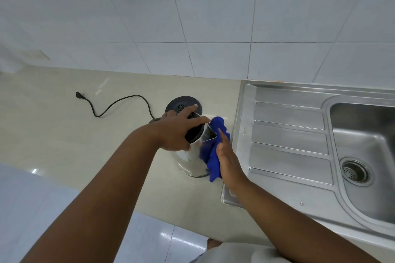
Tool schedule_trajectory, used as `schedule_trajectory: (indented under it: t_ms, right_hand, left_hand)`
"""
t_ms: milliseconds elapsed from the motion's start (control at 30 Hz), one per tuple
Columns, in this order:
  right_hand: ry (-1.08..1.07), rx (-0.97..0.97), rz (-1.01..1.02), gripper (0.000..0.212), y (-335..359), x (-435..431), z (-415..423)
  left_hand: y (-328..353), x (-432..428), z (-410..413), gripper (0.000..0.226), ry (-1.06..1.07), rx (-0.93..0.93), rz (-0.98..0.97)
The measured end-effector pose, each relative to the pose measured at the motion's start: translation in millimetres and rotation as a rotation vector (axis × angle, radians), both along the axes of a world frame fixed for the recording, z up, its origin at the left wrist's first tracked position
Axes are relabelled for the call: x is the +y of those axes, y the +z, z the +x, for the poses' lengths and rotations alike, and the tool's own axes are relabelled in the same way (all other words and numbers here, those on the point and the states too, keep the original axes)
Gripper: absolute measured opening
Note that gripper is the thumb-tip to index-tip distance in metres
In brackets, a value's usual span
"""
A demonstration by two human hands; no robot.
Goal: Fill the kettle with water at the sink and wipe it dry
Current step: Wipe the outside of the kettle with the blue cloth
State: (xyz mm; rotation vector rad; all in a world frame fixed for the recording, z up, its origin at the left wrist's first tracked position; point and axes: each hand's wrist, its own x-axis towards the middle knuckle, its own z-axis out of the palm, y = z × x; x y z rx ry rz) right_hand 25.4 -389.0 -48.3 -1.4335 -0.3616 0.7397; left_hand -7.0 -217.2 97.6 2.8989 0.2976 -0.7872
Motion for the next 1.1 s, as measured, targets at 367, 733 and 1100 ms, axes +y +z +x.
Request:
schedule_trajectory:
  t_ms: [367,733,1100]
  right_hand:
    - [-0.004,-0.125,-0.171,0.072,-6,-15,-7]
    - [-0.348,0.034,-0.284,0.065,15,-36,20]
    - [0.167,-0.706,-1.152,0.071,-42,-117,56]
  left_hand:
    - [-50,-22,-16,0.066,0.167,-0.704,0.053]
    - [-60,-24,-13,0.057,0.200,-0.837,0.110]
    - [-67,-21,-12,0.056,0.189,-0.884,0.106]
